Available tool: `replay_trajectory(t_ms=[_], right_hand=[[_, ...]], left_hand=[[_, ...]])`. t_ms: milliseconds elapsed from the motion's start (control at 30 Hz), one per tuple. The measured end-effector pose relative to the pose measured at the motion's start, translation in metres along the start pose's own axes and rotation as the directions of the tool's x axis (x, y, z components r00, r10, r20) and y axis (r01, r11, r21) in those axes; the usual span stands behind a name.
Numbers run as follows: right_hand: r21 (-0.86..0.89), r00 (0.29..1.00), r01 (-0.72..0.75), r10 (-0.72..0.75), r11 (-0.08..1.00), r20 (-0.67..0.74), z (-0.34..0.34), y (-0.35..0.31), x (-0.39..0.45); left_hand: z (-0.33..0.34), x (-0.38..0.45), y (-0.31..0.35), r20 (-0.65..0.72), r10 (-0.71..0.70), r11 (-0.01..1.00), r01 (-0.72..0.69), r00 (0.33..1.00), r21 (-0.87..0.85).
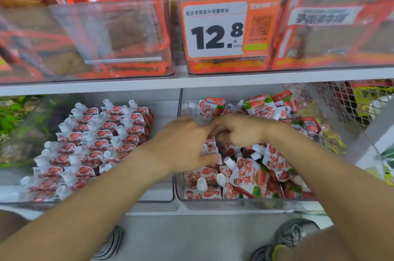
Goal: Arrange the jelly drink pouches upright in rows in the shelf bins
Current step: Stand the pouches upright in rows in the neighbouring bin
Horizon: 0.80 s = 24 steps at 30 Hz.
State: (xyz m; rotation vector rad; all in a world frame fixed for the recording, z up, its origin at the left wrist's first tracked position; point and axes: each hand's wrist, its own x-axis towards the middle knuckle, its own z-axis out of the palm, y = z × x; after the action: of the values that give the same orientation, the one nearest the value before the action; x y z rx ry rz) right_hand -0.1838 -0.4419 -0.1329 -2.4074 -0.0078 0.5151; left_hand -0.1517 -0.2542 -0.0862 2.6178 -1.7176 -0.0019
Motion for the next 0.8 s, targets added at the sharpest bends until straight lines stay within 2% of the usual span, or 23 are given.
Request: replay_trajectory(t_ms=[67,100,133,233,300,433,533,600,667,733,767,800], right_hand=[[-0.081,0.975,0.023,-0.04,0.996,-0.219,-0.008,0.002,-0.006],[-0.199,0.945,-0.011,-0.055,0.98,-0.321,-0.014,0.003,-0.01],[-0.322,0.93,-0.069,-0.056,0.944,-0.362,-0.018,0.003,-0.014],[-0.564,0.958,-0.272,0.168,0.78,-0.231,-0.014,-0.001,-0.022],[-0.629,0.949,-0.313,0.216,0.712,-0.229,-0.005,-0.004,-0.018],[-0.57,0.957,-0.267,0.144,0.777,-0.251,-0.004,-0.001,-0.014],[-0.375,0.941,-0.15,0.015,0.915,-0.339,-0.01,0.0,-0.019],[-0.282,0.911,-0.089,-0.036,0.955,-0.411,-0.018,-0.003,-0.023],[-0.2,0.824,-0.056,-0.068,0.978,-0.563,-0.021,-0.005,-0.018],[-0.115,0.693,-0.015,-0.072,0.993,-0.717,-0.013,-0.007,-0.005],[-0.062,0.654,0.034,-0.07,0.997,-0.753,-0.007,-0.007,0.003],[-0.031,0.657,0.077,-0.074,0.997,-0.75,-0.002,-0.009,0.01]], left_hand=[[-0.004,0.006,0.001,0.053,0.003,0.999,-0.006,0.999,0.042],[-0.006,0.007,0.002,0.065,0.01,0.999,-0.013,0.998,0.042],[-0.008,0.007,0.002,0.07,0.016,0.999,-0.019,0.997,0.04],[-0.01,0.005,0.004,0.042,0.034,0.999,-0.034,0.999,0.014],[-0.009,0.004,0.003,0.02,0.033,0.999,-0.034,0.999,0.014],[-0.003,0.003,-0.002,0.017,0.023,0.999,-0.024,1.0,0.045],[0.002,0.003,-0.004,0.007,0.029,0.998,-0.029,1.0,0.047],[0.003,0.003,-0.004,-0.001,0.03,0.998,-0.03,1.0,0.048],[0.004,0.003,-0.004,-0.007,0.03,0.998,-0.029,1.0,0.057],[0.005,0.002,-0.005,-0.024,0.034,0.998,-0.033,0.999,0.061],[0.006,0.001,-0.006,-0.034,0.037,0.998,-0.035,0.999,0.06],[0.007,0.001,-0.007,-0.037,0.04,0.998,-0.038,0.999,0.059]])
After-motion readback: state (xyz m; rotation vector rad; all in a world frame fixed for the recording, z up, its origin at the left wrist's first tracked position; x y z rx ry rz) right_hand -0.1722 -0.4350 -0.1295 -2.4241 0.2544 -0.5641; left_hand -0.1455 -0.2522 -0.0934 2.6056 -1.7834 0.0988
